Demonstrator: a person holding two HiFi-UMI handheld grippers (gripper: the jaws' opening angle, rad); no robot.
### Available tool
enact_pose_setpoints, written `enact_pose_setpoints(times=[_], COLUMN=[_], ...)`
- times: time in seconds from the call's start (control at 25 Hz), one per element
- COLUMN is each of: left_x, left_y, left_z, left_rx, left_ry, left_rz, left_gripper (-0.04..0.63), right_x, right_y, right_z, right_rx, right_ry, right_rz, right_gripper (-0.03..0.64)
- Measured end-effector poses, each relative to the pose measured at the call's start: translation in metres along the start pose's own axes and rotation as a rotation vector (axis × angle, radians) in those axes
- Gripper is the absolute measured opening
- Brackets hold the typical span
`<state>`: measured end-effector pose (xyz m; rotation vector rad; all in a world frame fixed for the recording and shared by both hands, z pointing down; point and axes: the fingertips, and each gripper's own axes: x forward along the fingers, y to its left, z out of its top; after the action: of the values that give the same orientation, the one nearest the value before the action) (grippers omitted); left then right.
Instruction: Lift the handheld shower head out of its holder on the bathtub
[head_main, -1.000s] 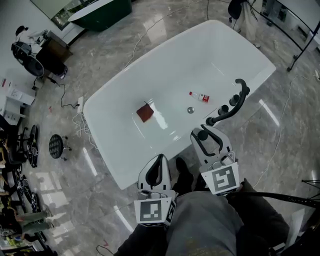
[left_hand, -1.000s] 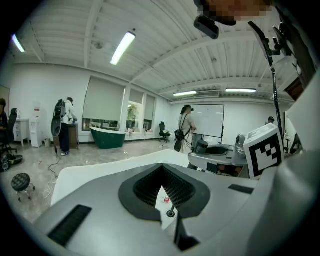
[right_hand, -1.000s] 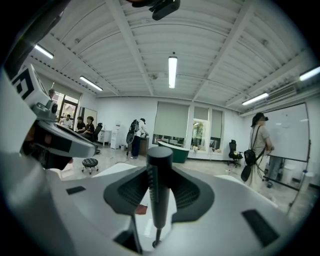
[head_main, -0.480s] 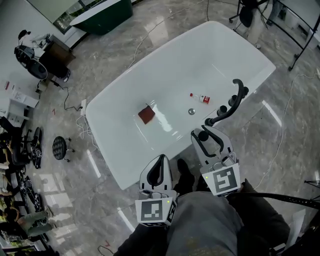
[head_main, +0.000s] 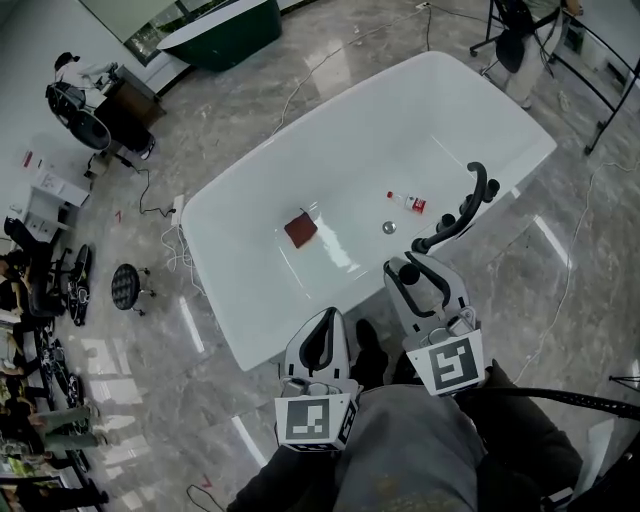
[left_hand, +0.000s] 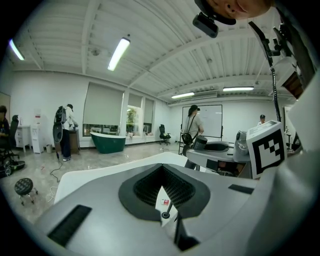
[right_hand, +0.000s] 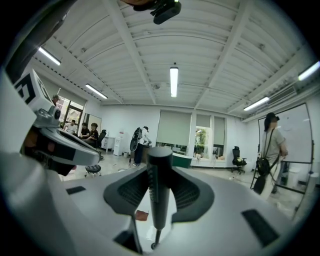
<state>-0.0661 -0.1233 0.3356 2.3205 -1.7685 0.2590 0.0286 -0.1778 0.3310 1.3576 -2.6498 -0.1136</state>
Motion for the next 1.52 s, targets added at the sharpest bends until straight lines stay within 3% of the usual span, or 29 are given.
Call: enact_pose_setpoints(times=[0.24,0.68,1.0,1.52], left_x=[-0.021,-0.041,-0.067,-0.121], left_y=[0.005,0.005,0.012,-0.01], left_z=[-0.005,-0.023,-0.022,-0.006], left_rx=[-0.011,-0.028,-0.044,-0.025], left_ry=[0.006,-0.004,-0.035,-0.103], left_rz=[0.036,0.019,-0.006,-0.075], left_gripper=[0.003,0.003,0.003,0.003], right_x=[-0.009,-0.02,-0.035,-0.098], right_y=[0.01,0.018,0.034,0.061], right_z=[0.001,-0.003,0.021,0.072], right_rx=[0.001,-0.021,-0.05,-0.054], right_ry=[0.003,-0.001,-0.032,-0.114], right_rz=[0.006,-0.027,-0.064,-0.136], right_gripper=[0.141,0.141,0.141,0.141])
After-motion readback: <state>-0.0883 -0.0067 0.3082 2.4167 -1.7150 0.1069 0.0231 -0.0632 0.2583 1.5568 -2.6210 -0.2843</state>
